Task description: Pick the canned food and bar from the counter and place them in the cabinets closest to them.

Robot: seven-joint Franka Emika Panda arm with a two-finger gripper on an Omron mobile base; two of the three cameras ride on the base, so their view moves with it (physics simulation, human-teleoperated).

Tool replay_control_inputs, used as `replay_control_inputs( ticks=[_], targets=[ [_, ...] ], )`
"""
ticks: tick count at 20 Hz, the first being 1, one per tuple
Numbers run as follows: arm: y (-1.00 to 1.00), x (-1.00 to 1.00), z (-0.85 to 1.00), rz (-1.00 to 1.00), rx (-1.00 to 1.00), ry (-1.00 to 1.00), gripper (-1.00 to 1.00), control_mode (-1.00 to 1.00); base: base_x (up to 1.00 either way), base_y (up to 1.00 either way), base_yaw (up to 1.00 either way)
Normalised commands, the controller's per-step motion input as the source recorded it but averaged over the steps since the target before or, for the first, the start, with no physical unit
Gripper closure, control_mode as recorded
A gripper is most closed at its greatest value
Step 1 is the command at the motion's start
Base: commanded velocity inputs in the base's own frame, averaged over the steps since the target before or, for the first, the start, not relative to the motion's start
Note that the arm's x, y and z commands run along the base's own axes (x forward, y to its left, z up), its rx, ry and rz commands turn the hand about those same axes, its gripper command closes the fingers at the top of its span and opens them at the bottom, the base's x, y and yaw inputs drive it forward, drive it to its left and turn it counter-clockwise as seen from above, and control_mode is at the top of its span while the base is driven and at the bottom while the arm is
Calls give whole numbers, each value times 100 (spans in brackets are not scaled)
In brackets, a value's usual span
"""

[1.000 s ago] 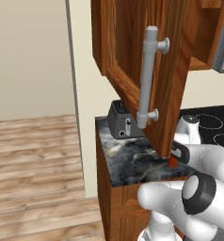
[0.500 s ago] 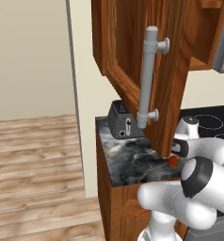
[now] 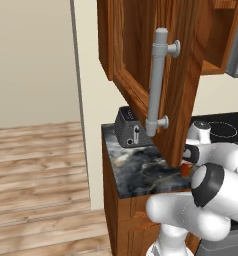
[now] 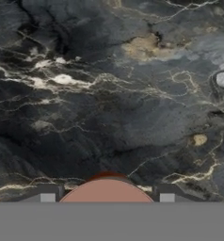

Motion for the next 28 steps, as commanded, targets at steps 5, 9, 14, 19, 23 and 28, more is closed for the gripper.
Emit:
replay_control_inputs(
  ticks=[5, 9, 14, 19, 23, 28],
  targets=[
    [0, 0, 8, 0, 0, -2, 100, -100, 0, 0, 0],
    [0, 0, 40, -1, 2, -4, 100, -100, 0, 0, 0],
    [1, 0, 54, -2, 2, -3, 100, -100, 0, 0, 0],
    [1, 0, 56, -3, 3, 0, 100, -100, 0, 0, 0],
    [0, 0, 64, -4, 4, 0, 100, -100, 0, 0, 0],
    [0, 0, 64, -4, 5, 0, 100, -100, 0, 0, 0]
  ],
)
